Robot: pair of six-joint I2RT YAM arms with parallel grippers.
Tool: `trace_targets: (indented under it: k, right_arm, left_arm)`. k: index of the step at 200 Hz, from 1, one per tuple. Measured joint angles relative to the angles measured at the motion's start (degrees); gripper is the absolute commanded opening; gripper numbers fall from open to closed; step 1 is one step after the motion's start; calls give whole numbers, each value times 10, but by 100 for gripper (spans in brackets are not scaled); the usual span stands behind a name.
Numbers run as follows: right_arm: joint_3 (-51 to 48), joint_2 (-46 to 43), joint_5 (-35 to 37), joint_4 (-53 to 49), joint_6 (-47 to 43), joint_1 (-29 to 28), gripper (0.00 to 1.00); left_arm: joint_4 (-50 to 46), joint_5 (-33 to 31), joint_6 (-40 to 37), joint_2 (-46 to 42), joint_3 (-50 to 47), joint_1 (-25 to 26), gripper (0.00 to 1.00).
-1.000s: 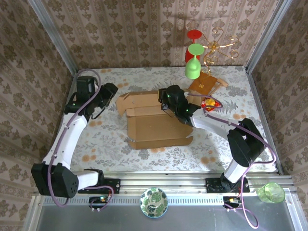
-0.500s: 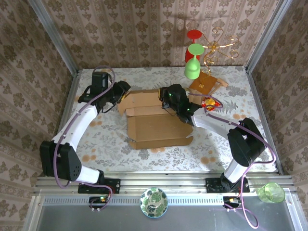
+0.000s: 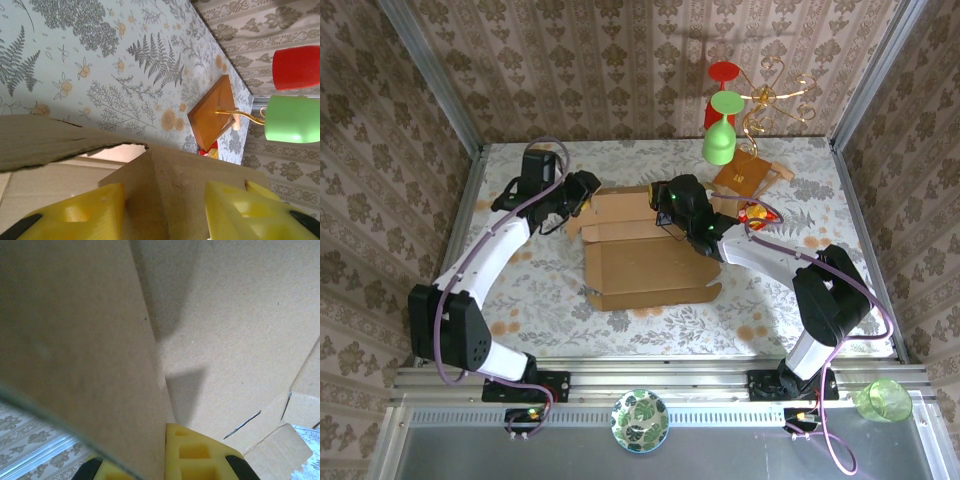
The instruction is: Fold the paper box
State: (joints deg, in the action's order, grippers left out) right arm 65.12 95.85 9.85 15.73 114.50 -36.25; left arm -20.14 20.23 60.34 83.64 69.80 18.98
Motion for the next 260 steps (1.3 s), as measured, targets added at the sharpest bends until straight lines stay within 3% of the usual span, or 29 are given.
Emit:
trace_targets:
  k: [14, 36, 44, 55, 69, 83, 103, 137, 150, 184, 207, 238, 260]
  right_arm:
    - [0, 1, 0, 1, 1, 0, 0]
    - [0, 1, -1, 6, 2, 0, 0]
    - [0, 2, 0, 6, 2, 0, 0]
    - [-3, 2, -1, 8, 2, 0, 0]
    - [-9, 2, -2, 13, 2, 0, 0]
    - [-19, 1, -2, 21, 2, 0, 0]
    - [-38, 1, -2, 24, 2, 0, 0]
    - [-49, -1, 0, 22, 2, 0, 0]
    - [-48, -3, 1, 20, 2, 0, 0]
    - [-27, -3, 2, -16, 14, 1, 0]
    - [-5, -3, 2, -59, 25, 3, 0]
    - [36, -5, 2, -132, 39, 5, 0]
    - [63, -12, 2, -178, 43, 5, 0]
  left_arm:
    - [1, 0, 4, 0, 0, 2, 35]
    - [4, -1, 16, 0, -1, 4, 15]
    - [7, -2, 22, 0, -1, 5, 14]
    - [10, -3, 23, -1, -2, 4, 19]
    - [11, -5, 24, -4, -6, 4, 38]
    - [7, -5, 16, -13, -12, -7, 46]
    - [-2, -8, 9, -42, -22, -43, 44]
    - [-24, -28, -30, -127, -57, -104, 26]
    - [-24, -29, -46, -163, -83, -99, 19]
    - [-15, -28, -49, -240, -210, -38, 17]
    - [27, -32, -25, -249, -314, -13, 18]
    - [143, -37, -1, -191, -390, -13, 38]
    - [230, -41, -2, -125, -394, -10, 46]
